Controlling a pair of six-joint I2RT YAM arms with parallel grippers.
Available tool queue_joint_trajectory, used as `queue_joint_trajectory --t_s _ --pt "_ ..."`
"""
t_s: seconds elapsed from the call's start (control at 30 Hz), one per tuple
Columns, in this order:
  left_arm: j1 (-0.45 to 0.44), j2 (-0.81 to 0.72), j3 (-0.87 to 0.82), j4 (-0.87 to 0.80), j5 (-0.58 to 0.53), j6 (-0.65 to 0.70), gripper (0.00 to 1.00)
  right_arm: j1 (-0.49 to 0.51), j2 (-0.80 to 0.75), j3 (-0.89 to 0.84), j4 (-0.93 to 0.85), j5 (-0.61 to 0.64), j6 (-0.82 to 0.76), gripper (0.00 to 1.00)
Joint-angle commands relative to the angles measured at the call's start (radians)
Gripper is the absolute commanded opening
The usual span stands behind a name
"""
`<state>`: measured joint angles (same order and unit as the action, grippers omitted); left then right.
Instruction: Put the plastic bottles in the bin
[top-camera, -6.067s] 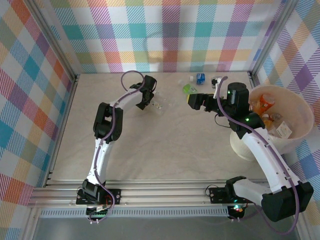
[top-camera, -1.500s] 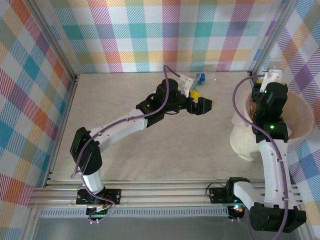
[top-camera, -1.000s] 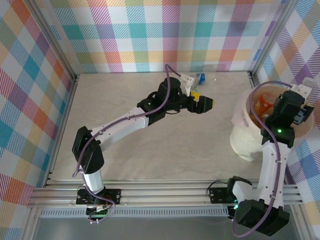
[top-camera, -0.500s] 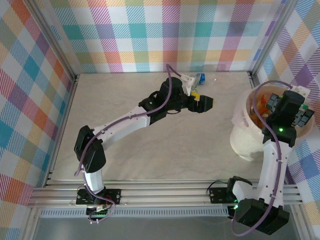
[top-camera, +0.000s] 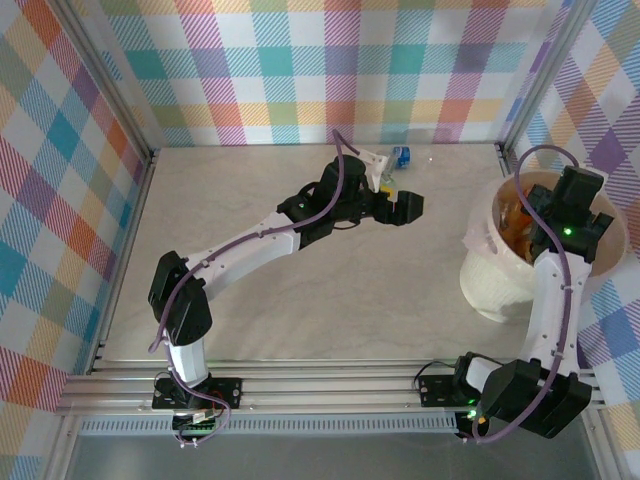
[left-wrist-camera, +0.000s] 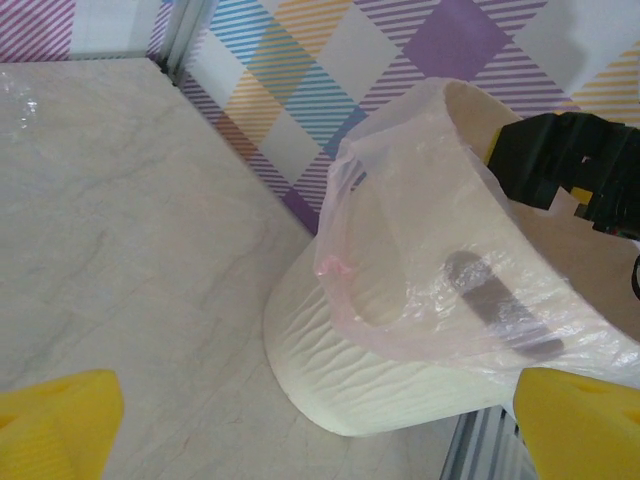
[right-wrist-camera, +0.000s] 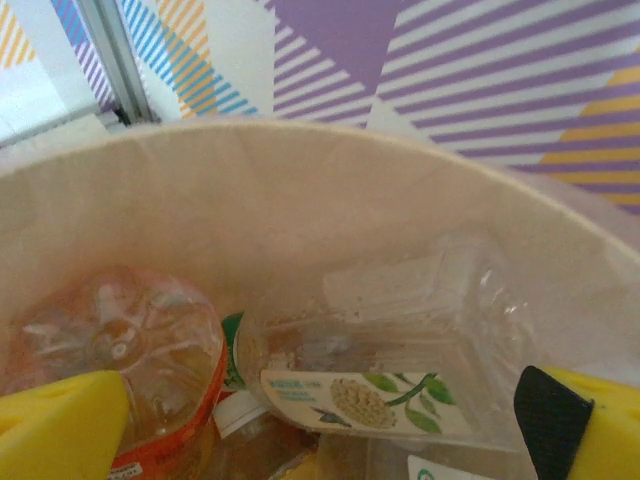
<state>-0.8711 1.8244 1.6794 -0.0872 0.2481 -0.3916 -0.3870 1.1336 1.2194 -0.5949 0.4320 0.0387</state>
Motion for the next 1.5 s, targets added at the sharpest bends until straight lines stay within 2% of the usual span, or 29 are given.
queue_joint_trajectory --t_s 0.0,0.37,0.67,0.8,0.97,1.13,1.23,1.33,1.47 --pt "-0.011 -0.002 0.028 -0.029 -0.051 0.009 1.00 -0.007 -0.010 0.040 -0.031 -0.053 0.033 1.00" --pt "-0.011 -0.005 0.025 -0.066 -0.112 0.012 1.00 -0.047 0.070 0.053 -0.019 -0.100 0.072 1.00" --pt "-0.011 0.011 0.030 -0.063 -0.170 -0.005 1.00 -0.052 0.110 0.097 0.051 -0.408 0.038 1.00" --pt "-0.008 0.035 0.055 -0.107 -0.266 -0.026 1.00 -0.050 0.086 0.086 0.072 -0.554 0.029 1.00" --pt "0.018 0.050 0.055 -0.142 -0.369 -0.110 1.00 -0.050 0.056 0.066 0.105 -0.755 0.094 1.00" --pt "0.053 0.047 0.016 -0.144 -0.447 -0.188 1.00 -0.040 0.020 0.078 0.102 -0.807 0.194 1.00" --pt "0.079 0.061 0.007 -0.167 -0.509 -0.264 1.00 -0.019 -0.017 0.086 0.097 -0.828 0.238 1.00" --pt "0.115 0.092 0.012 -0.215 -0.551 -0.359 1.00 0.035 -0.051 0.082 0.113 -0.904 0.264 1.00" --pt "0.167 0.151 0.049 -0.306 -0.593 -0.499 1.00 0.192 -0.080 0.048 0.167 -0.933 0.280 1.00"
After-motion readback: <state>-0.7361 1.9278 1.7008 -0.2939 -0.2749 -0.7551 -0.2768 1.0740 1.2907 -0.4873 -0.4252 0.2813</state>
